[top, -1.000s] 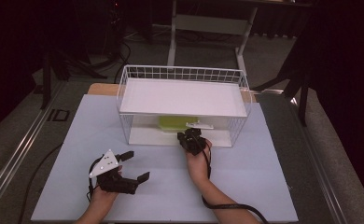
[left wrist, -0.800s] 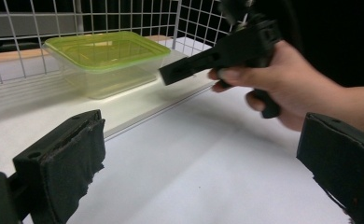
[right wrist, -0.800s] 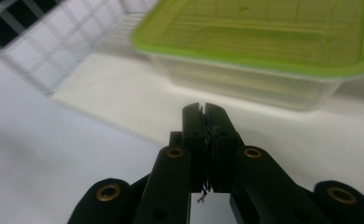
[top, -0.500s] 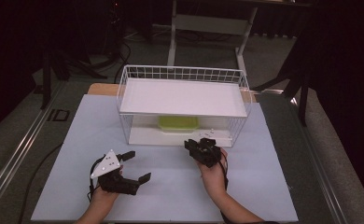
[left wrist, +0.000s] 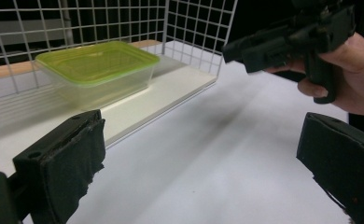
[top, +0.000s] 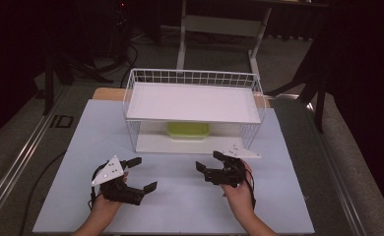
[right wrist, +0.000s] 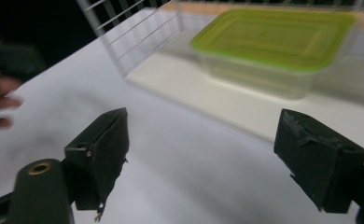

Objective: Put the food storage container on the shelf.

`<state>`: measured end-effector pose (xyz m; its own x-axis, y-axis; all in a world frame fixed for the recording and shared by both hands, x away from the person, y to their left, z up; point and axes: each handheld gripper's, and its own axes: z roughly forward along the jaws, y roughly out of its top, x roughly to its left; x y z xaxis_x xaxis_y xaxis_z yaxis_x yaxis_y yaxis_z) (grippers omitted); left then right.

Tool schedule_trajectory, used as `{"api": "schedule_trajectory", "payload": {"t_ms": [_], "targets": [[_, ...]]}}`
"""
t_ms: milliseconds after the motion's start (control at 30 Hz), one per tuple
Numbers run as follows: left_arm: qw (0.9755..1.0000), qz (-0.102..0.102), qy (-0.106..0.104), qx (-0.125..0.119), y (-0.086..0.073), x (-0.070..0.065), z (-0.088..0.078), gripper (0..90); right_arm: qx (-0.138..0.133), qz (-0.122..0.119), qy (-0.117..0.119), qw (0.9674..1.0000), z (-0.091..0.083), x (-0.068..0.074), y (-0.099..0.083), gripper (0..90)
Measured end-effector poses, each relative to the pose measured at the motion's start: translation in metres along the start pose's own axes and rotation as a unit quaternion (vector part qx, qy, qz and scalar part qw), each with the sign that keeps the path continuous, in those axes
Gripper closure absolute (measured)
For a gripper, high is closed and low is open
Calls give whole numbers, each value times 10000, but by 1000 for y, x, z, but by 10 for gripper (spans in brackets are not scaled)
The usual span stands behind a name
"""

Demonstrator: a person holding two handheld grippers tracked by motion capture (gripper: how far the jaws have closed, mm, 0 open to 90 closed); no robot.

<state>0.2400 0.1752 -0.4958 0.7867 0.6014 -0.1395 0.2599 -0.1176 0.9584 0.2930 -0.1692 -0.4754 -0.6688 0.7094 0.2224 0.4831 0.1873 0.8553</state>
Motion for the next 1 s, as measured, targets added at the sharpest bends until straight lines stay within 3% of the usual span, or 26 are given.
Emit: {"api": "schedule_trajectory", "payload": {"t_ms": [67, 200, 400, 533, 733, 1000], "targets": [[10000, -32, -44, 29, 0, 1, -2, 19, -9, -60, 52, 10000, -4, 3, -2, 147], [9999, 91, 57, 116, -1, 3, -12, 20, -12, -305, 98, 9995, -14, 5, -8, 147], [9999, 117, 103, 44, 1, 3, -26, 20, -75, -570, -27, 9983, -30, 4, -21, 153], [9999, 71, 97, 28, -1, 3, -33, 20, -139, -437, 30, 9989, -39, -1, -27, 169], [9999, -14, 155, 41, -9, 6, -44, 20, -119, -487, -106, 9987, -55, -7, -35, 169], [9996, -61, 243, 98, -14, 8, -55, 20, -124, -359, -191, 9991, -69, -16, -41, 169]]}}
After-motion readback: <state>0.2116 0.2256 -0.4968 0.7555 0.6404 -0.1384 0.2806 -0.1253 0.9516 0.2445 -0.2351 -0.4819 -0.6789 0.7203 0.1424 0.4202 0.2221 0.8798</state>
